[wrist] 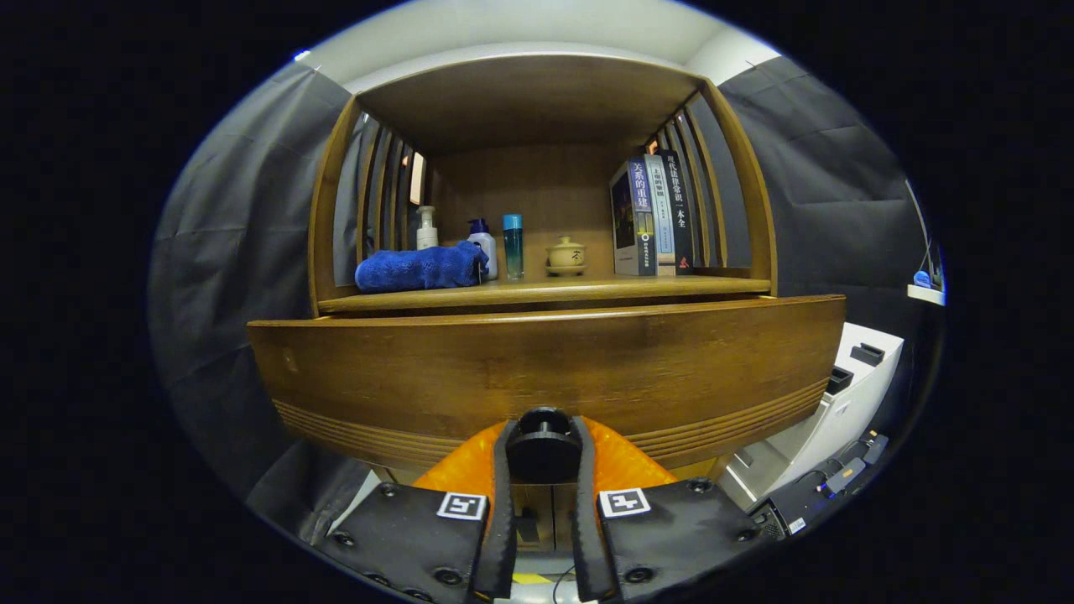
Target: Pull open the drawer, take out the items inside it, and place them on the countertop above the cabinet.
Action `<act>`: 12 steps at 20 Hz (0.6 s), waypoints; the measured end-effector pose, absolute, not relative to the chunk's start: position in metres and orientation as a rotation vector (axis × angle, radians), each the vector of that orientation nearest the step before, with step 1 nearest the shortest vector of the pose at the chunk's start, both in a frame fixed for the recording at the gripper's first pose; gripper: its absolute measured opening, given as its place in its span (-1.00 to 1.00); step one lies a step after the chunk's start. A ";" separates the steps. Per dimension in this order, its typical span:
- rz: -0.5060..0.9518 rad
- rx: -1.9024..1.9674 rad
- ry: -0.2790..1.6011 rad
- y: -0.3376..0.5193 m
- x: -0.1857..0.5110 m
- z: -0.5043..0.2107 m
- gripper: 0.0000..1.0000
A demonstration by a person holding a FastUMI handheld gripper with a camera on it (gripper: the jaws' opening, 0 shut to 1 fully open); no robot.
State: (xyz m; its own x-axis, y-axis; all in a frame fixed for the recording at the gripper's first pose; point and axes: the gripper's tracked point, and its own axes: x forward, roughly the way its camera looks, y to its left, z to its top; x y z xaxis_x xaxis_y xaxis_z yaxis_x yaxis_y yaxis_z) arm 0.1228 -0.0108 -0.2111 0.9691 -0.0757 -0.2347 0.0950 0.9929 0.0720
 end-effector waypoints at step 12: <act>-0.070 0.057 0.244 -0.003 0.061 -0.208 -0.30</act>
State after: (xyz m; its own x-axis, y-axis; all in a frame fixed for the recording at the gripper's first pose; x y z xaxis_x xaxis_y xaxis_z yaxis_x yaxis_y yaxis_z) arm 0.0610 -0.0028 -0.2082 0.9679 -0.0622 -0.2435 0.0760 0.9960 0.0476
